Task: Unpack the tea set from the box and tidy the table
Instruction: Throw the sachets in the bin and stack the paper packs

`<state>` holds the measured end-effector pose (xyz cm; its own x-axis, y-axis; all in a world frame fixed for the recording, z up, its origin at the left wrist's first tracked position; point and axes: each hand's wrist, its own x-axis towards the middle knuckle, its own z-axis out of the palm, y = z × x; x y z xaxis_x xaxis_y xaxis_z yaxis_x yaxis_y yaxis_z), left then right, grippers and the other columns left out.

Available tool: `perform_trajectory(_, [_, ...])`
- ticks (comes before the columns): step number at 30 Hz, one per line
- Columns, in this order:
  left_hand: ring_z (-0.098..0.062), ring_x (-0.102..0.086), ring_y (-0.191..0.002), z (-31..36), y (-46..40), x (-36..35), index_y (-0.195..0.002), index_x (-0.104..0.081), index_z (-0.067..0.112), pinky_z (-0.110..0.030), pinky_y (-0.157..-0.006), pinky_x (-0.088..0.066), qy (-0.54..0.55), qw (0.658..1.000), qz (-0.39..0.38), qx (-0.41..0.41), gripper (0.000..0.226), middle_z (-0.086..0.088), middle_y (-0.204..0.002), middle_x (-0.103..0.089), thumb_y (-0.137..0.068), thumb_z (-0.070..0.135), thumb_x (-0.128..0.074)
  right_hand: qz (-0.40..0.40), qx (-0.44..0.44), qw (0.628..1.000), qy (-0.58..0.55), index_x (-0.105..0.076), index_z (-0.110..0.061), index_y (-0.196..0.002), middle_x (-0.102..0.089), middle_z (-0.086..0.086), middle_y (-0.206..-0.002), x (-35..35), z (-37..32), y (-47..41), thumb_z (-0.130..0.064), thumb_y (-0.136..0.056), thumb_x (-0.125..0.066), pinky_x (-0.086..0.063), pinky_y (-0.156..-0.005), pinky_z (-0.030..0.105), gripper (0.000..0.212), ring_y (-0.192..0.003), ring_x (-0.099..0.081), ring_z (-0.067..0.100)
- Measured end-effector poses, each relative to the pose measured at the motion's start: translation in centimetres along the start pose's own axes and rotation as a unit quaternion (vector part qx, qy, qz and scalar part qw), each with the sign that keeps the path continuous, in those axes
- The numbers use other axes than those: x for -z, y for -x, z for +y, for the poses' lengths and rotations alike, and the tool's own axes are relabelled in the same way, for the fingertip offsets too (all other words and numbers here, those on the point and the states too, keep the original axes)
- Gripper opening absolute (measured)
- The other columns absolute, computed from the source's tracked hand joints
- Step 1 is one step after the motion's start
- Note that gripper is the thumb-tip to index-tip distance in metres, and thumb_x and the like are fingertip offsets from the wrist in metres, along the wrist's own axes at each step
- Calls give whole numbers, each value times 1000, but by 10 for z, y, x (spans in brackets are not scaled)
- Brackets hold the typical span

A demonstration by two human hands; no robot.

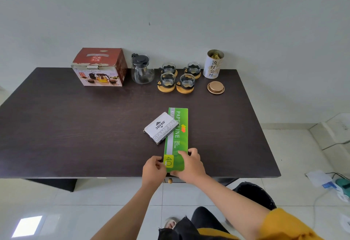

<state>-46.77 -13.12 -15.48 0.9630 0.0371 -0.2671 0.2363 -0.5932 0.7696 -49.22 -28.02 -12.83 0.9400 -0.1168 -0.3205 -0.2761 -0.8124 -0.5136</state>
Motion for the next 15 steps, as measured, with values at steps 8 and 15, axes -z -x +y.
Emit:
perform_trajectory(8, [-26, -54, -101, 20, -48, 24, -118, -54, 9, -35, -86, -44, -22, 995, 86, 49, 31, -10, -119, -48, -88, 16, -54, 19, -27, 994, -105, -46, -21, -130, -39, 1, -129, 21, -23, -35, -43, -82, -68, -45, -95, 39, 57, -118, -45, 20])
perform_trajectory(15, [-29, -32, -134, 48, -108, 35, -138, -42, 13, -41, -106, -32, -132, 990, 31, 29, 52, -7, -146, -38, -89, 25, -52, -34, -101, 960, -257, -47, -8, -134, -55, 6, -128, 34, -35, -83, -27, -91, -58, -45, -96, 32, 48, -116, -55, 21])
